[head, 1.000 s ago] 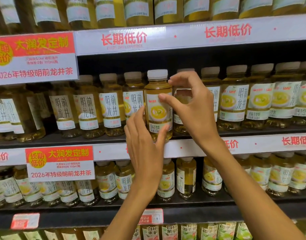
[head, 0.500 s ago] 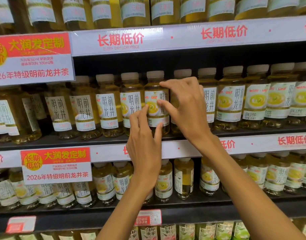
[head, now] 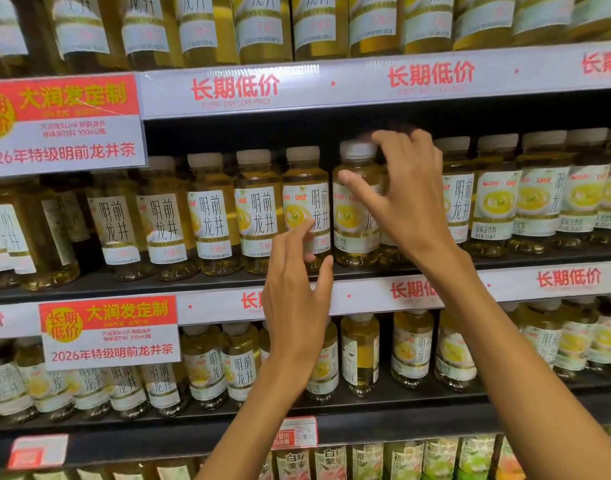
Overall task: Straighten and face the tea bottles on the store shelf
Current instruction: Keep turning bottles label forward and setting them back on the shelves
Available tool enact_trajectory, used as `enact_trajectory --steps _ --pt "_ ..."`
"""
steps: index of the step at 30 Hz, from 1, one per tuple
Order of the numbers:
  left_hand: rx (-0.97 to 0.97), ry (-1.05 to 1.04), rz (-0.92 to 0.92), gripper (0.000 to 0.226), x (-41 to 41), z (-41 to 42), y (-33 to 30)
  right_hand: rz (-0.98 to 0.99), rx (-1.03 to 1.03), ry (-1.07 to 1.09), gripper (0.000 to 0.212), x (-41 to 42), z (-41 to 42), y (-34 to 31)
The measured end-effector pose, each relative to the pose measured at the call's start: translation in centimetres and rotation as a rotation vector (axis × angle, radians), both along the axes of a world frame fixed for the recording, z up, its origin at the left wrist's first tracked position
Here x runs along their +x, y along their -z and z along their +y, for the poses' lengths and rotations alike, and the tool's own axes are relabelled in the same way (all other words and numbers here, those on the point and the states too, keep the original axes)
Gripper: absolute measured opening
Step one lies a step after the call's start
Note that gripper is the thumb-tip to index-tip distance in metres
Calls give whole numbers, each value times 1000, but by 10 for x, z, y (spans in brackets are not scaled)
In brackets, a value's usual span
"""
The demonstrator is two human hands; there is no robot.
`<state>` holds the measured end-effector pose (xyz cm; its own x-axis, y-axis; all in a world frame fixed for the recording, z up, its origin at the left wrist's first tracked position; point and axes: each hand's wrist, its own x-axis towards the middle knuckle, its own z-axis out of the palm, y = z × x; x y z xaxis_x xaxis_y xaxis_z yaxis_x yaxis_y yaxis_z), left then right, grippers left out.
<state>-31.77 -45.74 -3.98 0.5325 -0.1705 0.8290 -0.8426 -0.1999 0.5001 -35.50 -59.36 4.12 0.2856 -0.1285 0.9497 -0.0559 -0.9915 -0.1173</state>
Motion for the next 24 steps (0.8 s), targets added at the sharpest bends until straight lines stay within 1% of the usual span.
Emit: enact_trajectory --steps 2,5,8,11,14,16,17,20,23,24 --pt "-7 53 15 50 -1 1 3 -40 50 -237 51 -8 1 6" --pt "47 133 53 59 -4 3 6 47 235 -516 63 -19 4 15" --pt "122 247 148 73 -9 2 8 125 336 -655 52 -27 10 17" --pt "127 294 191 79 -16 1 8 67 375 -718 42 -37 19 14" --pt "71 334 188 79 -23 4 5 -2 441 -843 35 -52 30 12" --pt "39 392 220 75 -31 8 1 -2 479 -922 30 -62 37 10" --pt "19 441 244 69 -35 12 1 4 509 -952 27 -66 40 9" --pt "-48 634 344 56 -48 24 4 28 611 -982 26 -72 47 9" --pt "10 819 510 35 -56 39 12 152 820 -1038 33 -69 45 14" --pt "46 886 587 34 -57 43 16 201 908 -1100 37 -69 44 16"
